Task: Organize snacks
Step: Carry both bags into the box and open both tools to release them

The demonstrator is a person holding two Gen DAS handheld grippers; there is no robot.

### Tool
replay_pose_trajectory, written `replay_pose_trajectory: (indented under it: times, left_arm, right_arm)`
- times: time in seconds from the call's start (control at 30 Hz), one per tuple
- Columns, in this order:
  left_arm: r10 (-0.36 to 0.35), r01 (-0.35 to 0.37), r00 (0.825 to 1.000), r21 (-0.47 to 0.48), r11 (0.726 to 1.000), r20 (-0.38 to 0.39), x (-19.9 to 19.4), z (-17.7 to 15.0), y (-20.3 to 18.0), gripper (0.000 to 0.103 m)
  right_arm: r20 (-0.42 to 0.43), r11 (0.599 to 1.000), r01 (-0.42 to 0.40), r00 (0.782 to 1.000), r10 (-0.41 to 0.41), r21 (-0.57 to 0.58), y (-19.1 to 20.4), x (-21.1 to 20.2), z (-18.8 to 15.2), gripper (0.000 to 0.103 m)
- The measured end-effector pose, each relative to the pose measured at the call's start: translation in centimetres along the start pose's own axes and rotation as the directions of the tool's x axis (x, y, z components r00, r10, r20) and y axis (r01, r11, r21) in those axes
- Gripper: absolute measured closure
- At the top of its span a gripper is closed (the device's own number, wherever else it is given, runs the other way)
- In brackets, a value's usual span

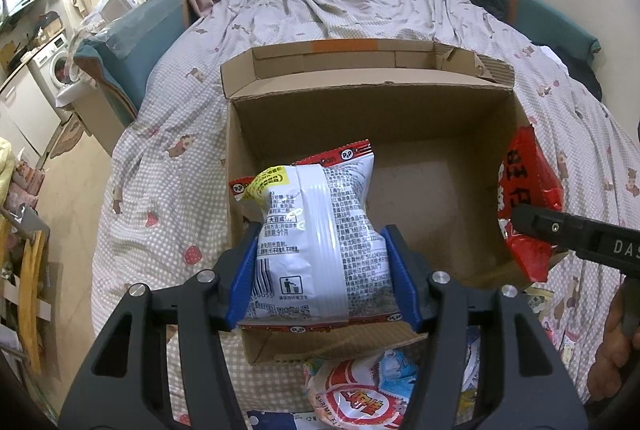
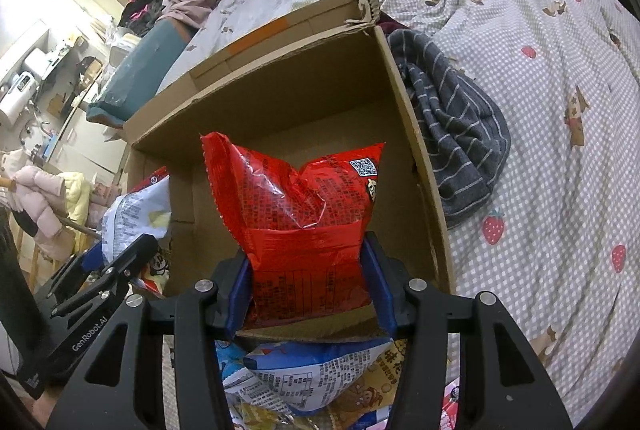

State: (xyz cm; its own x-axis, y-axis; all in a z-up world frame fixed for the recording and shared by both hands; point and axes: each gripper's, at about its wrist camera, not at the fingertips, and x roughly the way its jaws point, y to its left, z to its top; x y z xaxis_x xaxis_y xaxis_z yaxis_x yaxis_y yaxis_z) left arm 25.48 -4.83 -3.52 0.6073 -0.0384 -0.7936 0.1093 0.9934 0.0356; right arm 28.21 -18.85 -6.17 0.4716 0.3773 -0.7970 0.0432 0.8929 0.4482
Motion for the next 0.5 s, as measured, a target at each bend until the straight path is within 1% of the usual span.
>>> replay_pose_trajectory:
  times: [0.13, 0.23, 0.27, 0.3, 0.33, 0.37, 0.4, 0.43, 0.5]
  left_arm:
    - [-0.002, 0.002, 1.000, -0.001, 1.000, -0.002, 0.1, 0.0, 0.0, 0.047]
    - [-0.013, 0.013, 1.000, 0.004, 1.000, -0.002, 0.0, 0.0, -0.1, 0.047]
    - [-0.014, 0.014, 1.000, 0.009, 1.000, -0.002, 0.0, 0.0, -0.3, 0.046]
    - [-0.014, 0.014, 1.000, 0.014, 1.000, -0.004, 0.0, 0.0, -0.4, 0.045]
    - [-0.014, 0.014, 1.000, 0.015, 1.000, -0.006, -0.1, 0.0, -0.4, 0.036]
    - [-0.018, 0.018, 1.000, 0.011, 1.000, -0.007, -0.1, 0.0, -0.4, 0.030]
    - [-0.023, 0.023, 1.000, 0.005, 1.000, -0.003, -0.2, 0.0, -0.3, 0.021]
    - [-0.026, 0.026, 1.000, -0.004, 1.000, 0.005, -0.4, 0.0, -0.2, 0.017]
    - [-0.026, 0.027, 1.000, -0.012, 1.000, 0.009, -0.5, 0.0, -0.1, 0.016]
  right_arm:
    - [0.003, 1.000, -0.012, 1.000, 0.012, 0.001, 0.0, -0.1, 0.1, 0.048]
    - [0.005, 0.999, -0.044, 0.999, 0.044, 0.021, -0.1, -0.3, 0.2, 0.047]
    - [0.009, 0.998, -0.049, 0.999, 0.049, 0.030, -0.2, -0.3, 0.2, 0.041]
    - [0.019, 0.998, -0.053, 0.998, 0.052, 0.042, -0.3, -0.5, 0.3, 0.026]
    - [0.033, 0.997, -0.059, 0.998, 0.057, 0.053, -0.5, -0.8, 0.3, 0.019]
    - [0.052, 0.996, -0.067, 0.997, 0.063, 0.064, -0.6, -1.1, 0.3, 0.012]
    - [0.061, 0.995, -0.073, 0.996, 0.068, 0.071, -0.8, -1.4, 0.4, 0.012]
    - [0.059, 0.995, -0.076, 0.996, 0.071, 0.072, -0.8, -1.4, 0.4, 0.012]
    - [0.054, 0.994, -0.083, 0.995, 0.079, 0.070, -0.9, -1.5, 0.5, 0.012]
